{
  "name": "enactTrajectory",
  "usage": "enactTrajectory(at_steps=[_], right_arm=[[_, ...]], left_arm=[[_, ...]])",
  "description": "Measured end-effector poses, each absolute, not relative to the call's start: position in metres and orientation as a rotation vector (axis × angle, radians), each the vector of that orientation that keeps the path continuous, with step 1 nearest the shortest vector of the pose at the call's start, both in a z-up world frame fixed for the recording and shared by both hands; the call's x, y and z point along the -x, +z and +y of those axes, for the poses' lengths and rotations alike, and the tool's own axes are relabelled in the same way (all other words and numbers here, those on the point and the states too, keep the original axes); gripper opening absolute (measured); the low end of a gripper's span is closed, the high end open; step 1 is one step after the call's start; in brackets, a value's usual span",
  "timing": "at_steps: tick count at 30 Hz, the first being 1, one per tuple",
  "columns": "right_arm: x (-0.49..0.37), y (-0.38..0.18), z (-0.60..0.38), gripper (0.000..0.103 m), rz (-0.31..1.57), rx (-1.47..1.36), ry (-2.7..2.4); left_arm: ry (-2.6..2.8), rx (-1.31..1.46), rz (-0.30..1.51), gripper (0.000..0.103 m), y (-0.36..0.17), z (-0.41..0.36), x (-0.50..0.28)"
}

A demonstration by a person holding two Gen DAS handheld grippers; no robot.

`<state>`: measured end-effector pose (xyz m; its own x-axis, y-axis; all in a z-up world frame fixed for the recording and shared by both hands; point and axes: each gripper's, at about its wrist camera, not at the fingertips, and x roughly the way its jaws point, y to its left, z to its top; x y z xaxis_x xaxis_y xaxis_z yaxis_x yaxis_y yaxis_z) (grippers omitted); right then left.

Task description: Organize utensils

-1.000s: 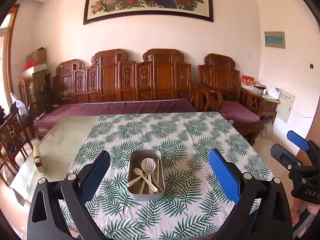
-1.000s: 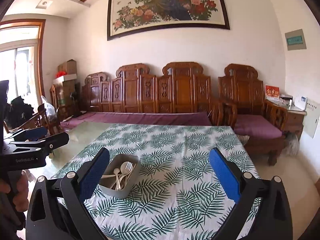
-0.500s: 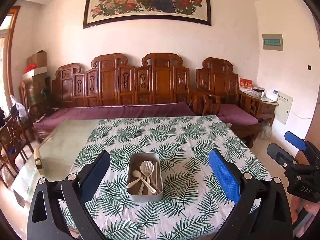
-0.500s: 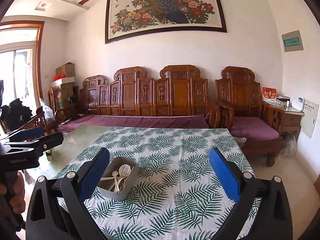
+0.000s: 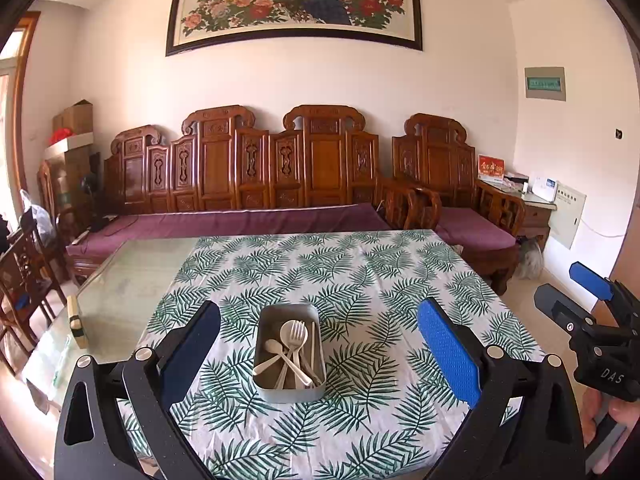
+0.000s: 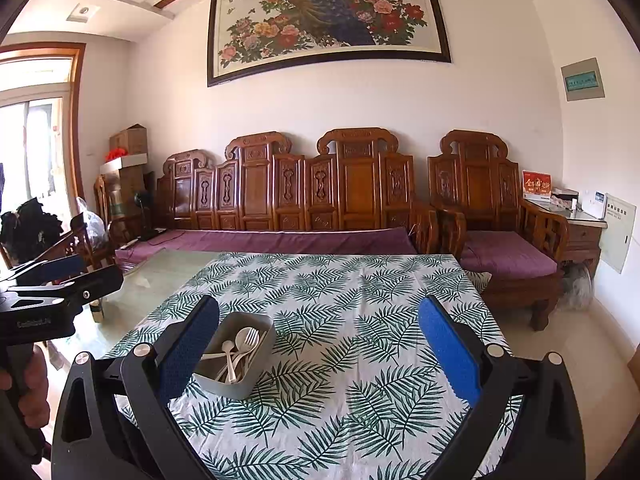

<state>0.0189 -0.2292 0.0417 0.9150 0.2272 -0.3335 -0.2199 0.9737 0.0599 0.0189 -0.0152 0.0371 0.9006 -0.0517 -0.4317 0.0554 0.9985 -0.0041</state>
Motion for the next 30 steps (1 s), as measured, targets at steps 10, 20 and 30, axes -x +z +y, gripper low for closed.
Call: enactTrajectory(at_steps=[10, 20, 30], right_arm=[[-0.0181, 0.0403, -0.2282, 0.100, 0.349, -0.020, 0.229], [-0.0177, 0.0380, -0.2273, 0.100, 0.350, -0.021, 0.226], [-0.0190, 0.0364, -0.2270, 0.100, 0.352, -0.023, 0.228]], left_arm=[[-0.054, -0.008, 0.448, 0.095, 0.0341, -0.0148, -0.0185], [-0.051, -0.013, 0.449, 0.095, 0.0312, -0.0144, -0.0177], [-0.051, -0.017, 0.449, 0.095, 0.0314, -0.0120, -0.0169]])
